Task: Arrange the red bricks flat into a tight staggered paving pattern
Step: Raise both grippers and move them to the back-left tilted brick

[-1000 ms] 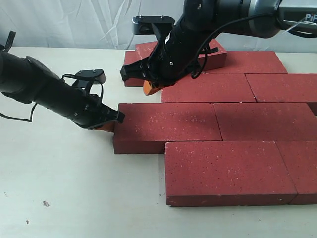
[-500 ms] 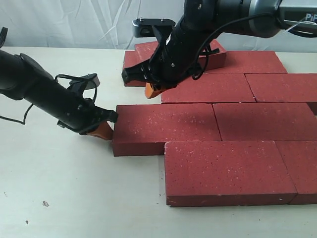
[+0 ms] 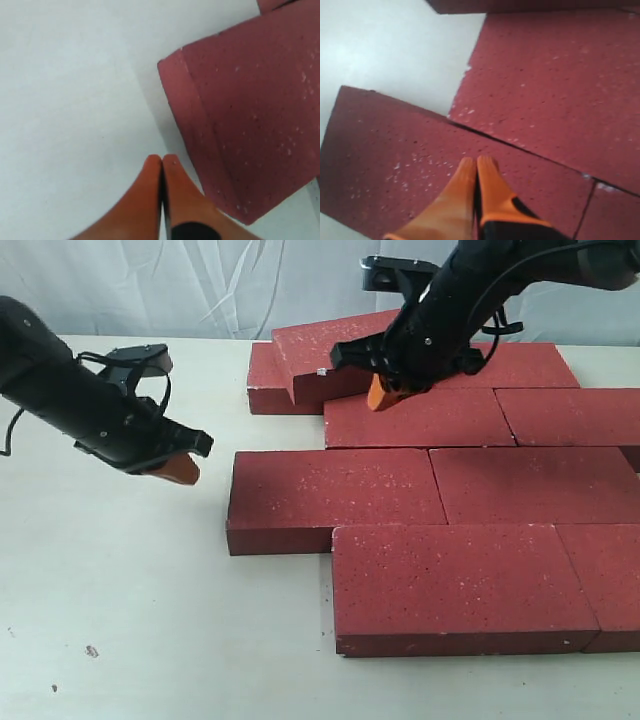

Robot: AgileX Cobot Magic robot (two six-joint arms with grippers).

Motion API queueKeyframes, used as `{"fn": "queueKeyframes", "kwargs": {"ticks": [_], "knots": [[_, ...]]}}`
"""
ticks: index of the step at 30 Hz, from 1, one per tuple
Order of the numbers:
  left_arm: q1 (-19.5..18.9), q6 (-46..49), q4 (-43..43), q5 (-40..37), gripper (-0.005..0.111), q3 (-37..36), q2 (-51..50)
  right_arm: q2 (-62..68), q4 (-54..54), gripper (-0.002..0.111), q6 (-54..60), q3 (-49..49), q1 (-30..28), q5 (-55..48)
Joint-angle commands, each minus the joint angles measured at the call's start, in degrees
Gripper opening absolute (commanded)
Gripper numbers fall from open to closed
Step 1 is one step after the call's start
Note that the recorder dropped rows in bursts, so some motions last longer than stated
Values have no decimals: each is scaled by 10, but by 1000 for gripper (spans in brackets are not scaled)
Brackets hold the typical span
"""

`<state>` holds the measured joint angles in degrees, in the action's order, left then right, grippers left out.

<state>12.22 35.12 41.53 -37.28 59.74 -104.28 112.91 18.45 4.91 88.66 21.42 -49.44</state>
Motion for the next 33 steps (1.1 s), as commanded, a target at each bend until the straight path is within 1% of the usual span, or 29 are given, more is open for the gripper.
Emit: {"fn": "queueKeyframes", "kwargs": {"ticks": [1,4,10,14,17,21,27,30,33], "knots": [[-1,-7,-4,0,0,42,9,-5,-5,-1,10,1,-45,13],[-1,-36,-11,-1,0,79,7,0,-5,-1,11,1,-74,21],[-1,-94,-56,1,0,154,-7,18,3,-1,11,7,-130,75],[3,-111,-55,-2,0,202,-32,37,3,-1,11,37,-153,105],[11,-111,-55,3,0,239,-63,60,3,-1,11,72,-160,131],[21,-112,-27,51,0,281,-105,98,11,-1,11,122,-161,180],[23,-111,31,130,0,307,-154,144,14,-1,11,160,-161,275],[23,-111,54,144,0,319,-177,162,15,-1,-1,163,-161,322],[23,-111,85,137,0,336,-203,180,18,-1,-53,163,-162,360]]}}
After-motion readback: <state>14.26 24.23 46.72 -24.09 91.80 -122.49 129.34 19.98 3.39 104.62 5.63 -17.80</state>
